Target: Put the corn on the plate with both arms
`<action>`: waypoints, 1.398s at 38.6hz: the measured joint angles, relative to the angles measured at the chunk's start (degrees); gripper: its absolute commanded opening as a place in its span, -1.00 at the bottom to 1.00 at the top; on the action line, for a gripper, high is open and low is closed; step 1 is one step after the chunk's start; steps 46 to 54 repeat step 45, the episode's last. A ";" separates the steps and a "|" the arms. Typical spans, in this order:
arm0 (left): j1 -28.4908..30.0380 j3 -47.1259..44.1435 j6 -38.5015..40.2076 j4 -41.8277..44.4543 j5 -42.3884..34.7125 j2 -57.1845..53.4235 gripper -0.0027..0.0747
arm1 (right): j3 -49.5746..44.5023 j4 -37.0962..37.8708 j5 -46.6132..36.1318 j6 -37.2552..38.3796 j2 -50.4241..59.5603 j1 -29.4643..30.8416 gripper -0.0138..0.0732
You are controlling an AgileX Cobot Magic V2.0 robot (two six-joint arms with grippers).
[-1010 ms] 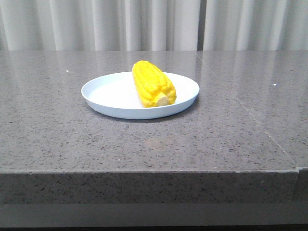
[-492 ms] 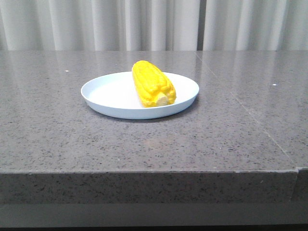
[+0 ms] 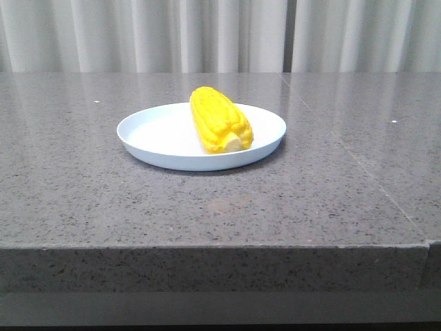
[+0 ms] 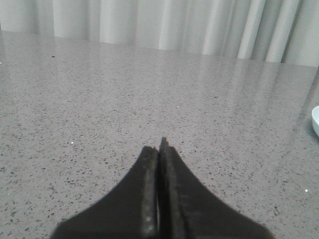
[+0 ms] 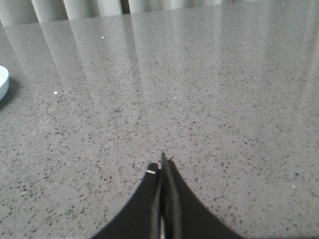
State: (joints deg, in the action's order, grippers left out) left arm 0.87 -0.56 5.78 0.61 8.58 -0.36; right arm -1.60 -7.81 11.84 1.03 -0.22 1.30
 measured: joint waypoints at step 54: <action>0.00 0.00 0.00 0.00 -0.09 0.00 -0.98 | 0.00 -0.02 2.43 0.00 0.82 0.00 -0.85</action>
